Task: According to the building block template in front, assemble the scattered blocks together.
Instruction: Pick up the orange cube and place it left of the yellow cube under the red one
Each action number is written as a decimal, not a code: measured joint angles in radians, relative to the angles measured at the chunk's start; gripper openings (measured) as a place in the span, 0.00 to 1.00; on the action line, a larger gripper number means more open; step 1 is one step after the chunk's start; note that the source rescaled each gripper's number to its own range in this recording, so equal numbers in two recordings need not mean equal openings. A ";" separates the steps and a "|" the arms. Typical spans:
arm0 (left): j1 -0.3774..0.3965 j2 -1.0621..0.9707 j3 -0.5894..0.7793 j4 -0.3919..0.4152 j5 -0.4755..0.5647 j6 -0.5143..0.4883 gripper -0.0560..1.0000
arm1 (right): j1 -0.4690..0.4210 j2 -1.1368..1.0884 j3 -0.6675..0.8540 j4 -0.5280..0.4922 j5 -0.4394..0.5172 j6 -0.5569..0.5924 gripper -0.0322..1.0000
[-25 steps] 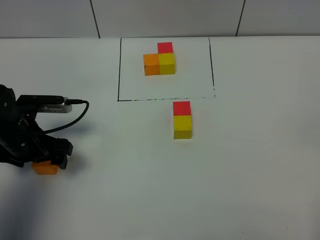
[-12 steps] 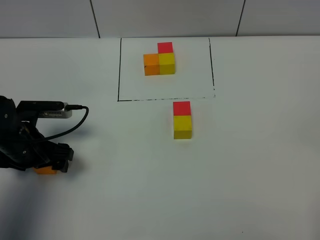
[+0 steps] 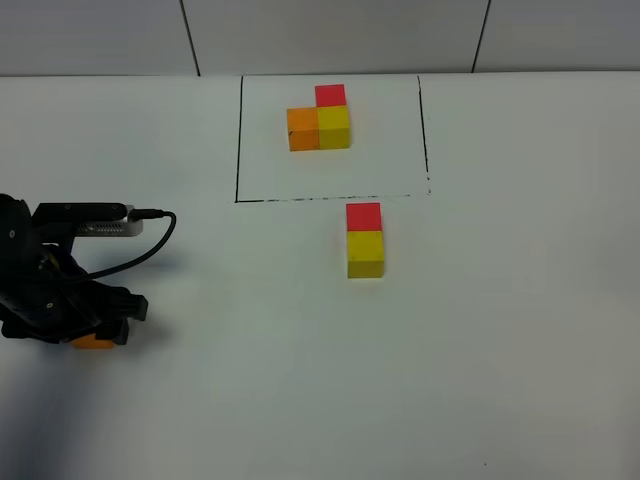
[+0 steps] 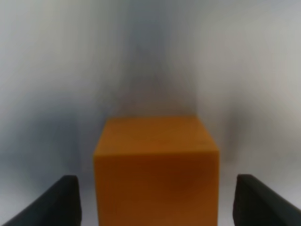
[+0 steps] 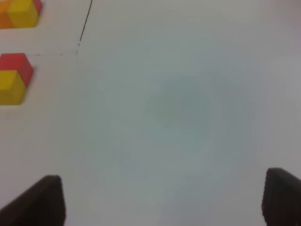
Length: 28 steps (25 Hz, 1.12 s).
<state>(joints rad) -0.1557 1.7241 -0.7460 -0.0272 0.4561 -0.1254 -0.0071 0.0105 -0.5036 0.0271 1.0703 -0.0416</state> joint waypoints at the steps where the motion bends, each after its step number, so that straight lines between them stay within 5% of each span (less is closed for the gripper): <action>1: 0.000 0.000 0.000 0.001 0.001 0.000 0.50 | 0.000 0.000 0.000 0.000 0.000 0.000 0.72; 9: 0.000 0.000 0.000 0.027 0.004 -0.001 0.06 | 0.000 0.000 0.000 0.000 -0.001 0.000 0.72; 17: 0.000 -0.001 -0.005 0.027 0.046 0.036 0.06 | 0.000 0.000 0.000 0.000 -0.001 0.000 0.72; 28: -0.018 -0.003 -0.239 0.027 0.168 0.331 0.06 | 0.000 0.000 0.000 0.000 -0.001 0.000 0.72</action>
<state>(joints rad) -0.1738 1.7212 -0.9852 0.0000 0.6238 0.2054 -0.0071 0.0105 -0.5036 0.0271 1.0693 -0.0416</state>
